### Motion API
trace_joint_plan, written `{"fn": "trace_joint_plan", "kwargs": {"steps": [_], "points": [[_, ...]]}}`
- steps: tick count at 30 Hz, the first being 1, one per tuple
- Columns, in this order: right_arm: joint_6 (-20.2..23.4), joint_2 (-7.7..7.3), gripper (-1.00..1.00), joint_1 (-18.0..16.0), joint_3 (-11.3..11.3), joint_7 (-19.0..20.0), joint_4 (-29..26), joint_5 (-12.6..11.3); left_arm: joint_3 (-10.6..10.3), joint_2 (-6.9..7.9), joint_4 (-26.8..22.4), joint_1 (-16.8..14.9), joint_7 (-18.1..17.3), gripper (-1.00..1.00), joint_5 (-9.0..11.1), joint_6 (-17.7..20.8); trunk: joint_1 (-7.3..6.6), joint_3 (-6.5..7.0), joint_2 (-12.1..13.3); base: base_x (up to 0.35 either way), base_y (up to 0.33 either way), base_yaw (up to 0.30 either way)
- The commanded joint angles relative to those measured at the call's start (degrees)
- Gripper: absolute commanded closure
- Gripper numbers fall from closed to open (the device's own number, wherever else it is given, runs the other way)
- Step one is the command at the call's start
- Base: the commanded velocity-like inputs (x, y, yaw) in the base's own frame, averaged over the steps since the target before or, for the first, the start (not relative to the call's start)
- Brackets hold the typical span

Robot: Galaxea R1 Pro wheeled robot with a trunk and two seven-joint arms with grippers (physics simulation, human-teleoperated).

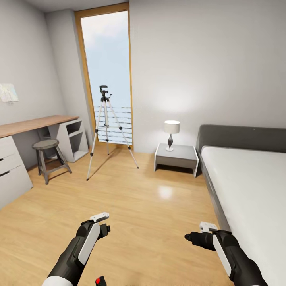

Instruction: Attach the digital camera to the camera tripod in the bedroom.

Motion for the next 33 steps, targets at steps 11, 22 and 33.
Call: {"fn": "trace_joint_plan", "kwargs": {"steps": [11,22,33], "points": [[0.1,0.16,-1.00,0.0,-0.1,-0.1,-0.1,-0.4,-0.1,0.00,0.0,0.0,0.5,-1.00,0.6,0.0,2.41,-2.04,-4.5,0.000,0.000,0.000],[0.2,0.19,-1.00,0.0,0.0,0.1,-0.1,-0.4,-0.2,0.08,0.0,0.0,0.5,-1.00,0.6,-0.1,4.83,-4.02,-8.9,0.000,0.000,0.000],[0.9,-0.59,-1.00,0.0,-0.1,3.1,-0.1,-1.3,-0.2,0.12,0.2,0.0,0.5,-1.00,0.5,-0.6,7.24,-5.99,-13.3,0.000,0.000,0.000]]}}
